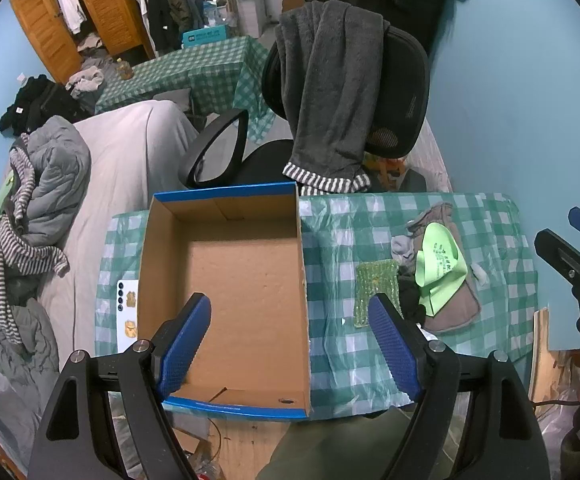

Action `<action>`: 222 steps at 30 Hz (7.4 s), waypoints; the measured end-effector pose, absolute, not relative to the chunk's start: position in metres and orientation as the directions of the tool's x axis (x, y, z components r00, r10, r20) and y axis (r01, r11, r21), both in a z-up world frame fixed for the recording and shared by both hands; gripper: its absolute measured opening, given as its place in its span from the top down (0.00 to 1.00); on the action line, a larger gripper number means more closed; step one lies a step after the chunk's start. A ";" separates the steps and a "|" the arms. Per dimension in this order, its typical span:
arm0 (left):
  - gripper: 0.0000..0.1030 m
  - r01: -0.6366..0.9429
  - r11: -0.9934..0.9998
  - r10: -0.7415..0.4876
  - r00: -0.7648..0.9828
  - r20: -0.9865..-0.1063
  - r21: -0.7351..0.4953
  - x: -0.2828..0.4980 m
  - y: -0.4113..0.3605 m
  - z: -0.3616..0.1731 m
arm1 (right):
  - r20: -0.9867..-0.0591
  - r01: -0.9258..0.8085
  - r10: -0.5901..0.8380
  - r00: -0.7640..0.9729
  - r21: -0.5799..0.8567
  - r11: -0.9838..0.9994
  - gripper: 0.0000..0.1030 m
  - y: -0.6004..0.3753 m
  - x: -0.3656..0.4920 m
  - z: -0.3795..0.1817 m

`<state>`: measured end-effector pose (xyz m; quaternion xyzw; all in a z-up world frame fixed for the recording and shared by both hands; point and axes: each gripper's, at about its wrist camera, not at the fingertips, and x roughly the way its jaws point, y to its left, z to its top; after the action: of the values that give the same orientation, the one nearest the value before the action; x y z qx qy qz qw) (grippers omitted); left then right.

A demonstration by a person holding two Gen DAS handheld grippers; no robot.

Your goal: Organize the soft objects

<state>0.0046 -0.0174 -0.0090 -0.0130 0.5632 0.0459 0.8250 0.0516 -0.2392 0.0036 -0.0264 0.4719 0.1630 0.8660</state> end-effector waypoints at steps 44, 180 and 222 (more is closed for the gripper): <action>0.20 -0.057 0.998 0.036 0.335 -0.942 0.018 0.003 -0.038 -0.022 | -0.844 -0.315 0.247 0.475 0.099 0.944 0.02 -0.249 0.045 -0.018; 0.95 0.069 0.993 -0.102 0.065 -0.993 -0.097 0.056 -0.110 -0.198 | -0.903 -0.387 0.380 0.202 0.283 0.878 0.88 -0.284 0.067 -0.150; 0.30 0.009 0.998 -0.062 0.019 -0.998 -0.062 0.067 -0.112 -0.232 | -0.885 -0.377 0.402 0.235 0.298 0.877 0.88 -0.278 0.061 -0.138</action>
<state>0.0670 -0.1125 -0.2325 -0.0190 0.6998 -0.0249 0.7136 0.0611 -0.2778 -0.1384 0.0109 0.5667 0.2478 0.7857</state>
